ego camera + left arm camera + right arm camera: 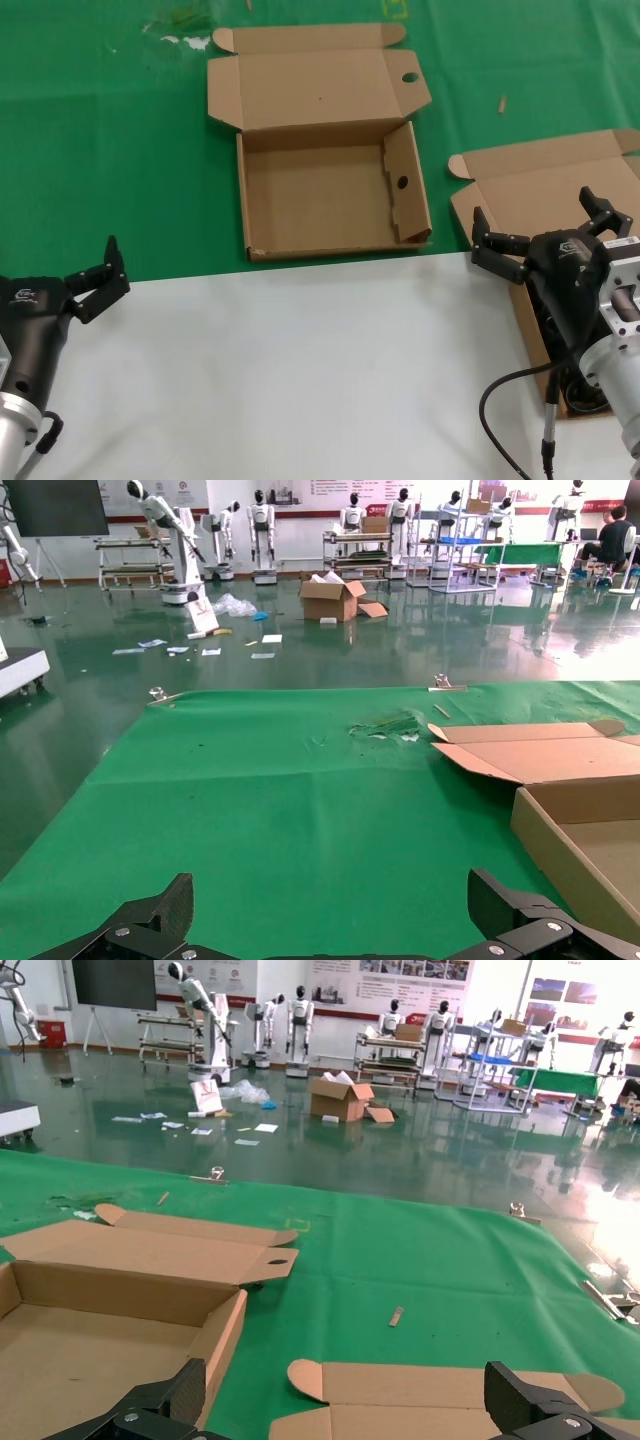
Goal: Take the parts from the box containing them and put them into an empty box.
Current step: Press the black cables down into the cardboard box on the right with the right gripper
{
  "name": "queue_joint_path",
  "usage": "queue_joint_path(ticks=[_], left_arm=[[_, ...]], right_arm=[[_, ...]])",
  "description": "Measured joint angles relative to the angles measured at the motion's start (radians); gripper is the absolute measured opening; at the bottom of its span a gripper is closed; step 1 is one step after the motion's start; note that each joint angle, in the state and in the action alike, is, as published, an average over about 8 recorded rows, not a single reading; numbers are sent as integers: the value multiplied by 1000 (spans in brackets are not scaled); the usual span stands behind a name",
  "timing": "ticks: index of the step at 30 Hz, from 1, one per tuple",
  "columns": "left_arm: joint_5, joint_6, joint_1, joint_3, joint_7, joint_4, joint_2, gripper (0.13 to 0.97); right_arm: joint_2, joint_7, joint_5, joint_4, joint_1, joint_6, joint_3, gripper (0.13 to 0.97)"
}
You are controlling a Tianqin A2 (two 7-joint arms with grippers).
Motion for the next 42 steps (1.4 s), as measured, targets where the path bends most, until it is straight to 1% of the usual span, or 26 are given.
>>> queue_joint_path(ticks=[13,16,19,24,30,35,39,42], left_arm=[[0,0,0,0,0,0,0,966],[0,0,0,0,0,0,0,966],[0,0,0,0,0,0,0,966],[0,0,0,0,0,0,0,966],[0,0,0,0,0,0,0,966],[0,0,0,0,0,0,0,966],[0,0,0,0,0,0,0,966],[0,0,0,0,0,0,0,966]], right_arm=[[5,-5,-2,6,-4,-9,3,966],[21,-28,-2,29,-18,-47,19,966],[47,-81,11,65,-48,-127,57,966],[104,-234,66,115,-122,-311,168,966],[196,-466,138,137,-231,-549,352,966],[278,-664,184,124,-314,-745,504,966],[353,-814,176,90,-362,-855,587,966],[410,-907,135,50,-373,-879,603,966]])
